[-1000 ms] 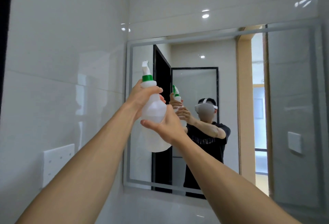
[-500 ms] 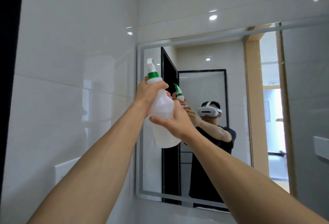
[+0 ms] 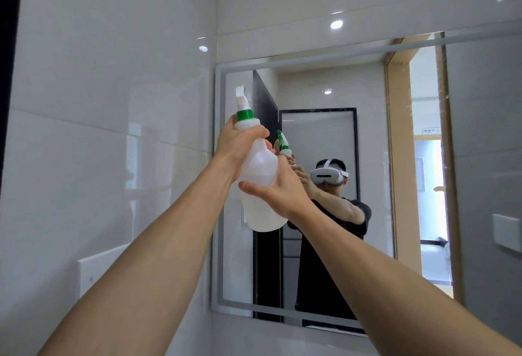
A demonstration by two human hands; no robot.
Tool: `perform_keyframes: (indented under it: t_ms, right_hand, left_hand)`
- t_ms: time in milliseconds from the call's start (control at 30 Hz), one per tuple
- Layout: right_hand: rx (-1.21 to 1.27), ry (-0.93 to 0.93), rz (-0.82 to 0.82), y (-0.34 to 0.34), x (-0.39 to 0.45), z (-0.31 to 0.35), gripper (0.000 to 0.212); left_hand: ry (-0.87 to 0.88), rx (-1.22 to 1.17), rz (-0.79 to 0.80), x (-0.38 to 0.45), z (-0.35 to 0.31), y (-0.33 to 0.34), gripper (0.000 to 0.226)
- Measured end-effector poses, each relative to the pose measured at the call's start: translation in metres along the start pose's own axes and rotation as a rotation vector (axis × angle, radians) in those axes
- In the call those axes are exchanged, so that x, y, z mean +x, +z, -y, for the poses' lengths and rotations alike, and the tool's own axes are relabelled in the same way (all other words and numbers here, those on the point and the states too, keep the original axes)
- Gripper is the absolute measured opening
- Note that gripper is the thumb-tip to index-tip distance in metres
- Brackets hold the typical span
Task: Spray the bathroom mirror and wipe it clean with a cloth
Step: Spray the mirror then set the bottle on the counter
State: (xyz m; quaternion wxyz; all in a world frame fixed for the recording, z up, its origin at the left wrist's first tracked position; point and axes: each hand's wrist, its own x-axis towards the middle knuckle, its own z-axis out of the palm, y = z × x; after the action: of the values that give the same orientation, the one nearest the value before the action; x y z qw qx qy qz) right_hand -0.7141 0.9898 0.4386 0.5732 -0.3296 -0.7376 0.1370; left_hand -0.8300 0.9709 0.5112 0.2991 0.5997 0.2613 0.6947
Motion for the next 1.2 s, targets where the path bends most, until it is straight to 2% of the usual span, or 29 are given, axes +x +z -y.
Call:
perform_keyframes:
  t_ms: [400,633,767,967,1200]
  right_hand:
    - [-0.080,0.001,-0.096,-0.052,-0.014,-0.004,0.069]
    - [-0.113,0.008,-0.129,-0.081,-0.022,-0.012,0.077]
    - [-0.168,-0.005,-0.129,-0.091,-0.027,-0.016,0.089]
    - [-0.172,0.021,-0.170,-0.107,-0.039,-0.020,0.076]
    - [-0.185,0.050,-0.232,-0.138,-0.052,-0.020,0.074]
  left_hand:
    - [0.011,-0.034,0.111,-0.004,-0.004,0.051,0.034]
    - [0.031,-0.062,0.118,-0.007,0.000,0.083,0.028]
    - [0.028,-0.058,0.125,-0.010,0.004,0.093,0.028]
    - [0.011,-0.093,0.214,-0.012,0.008,0.108,0.036]
    - [0.040,-0.088,0.286,-0.022,0.001,0.144,0.034]
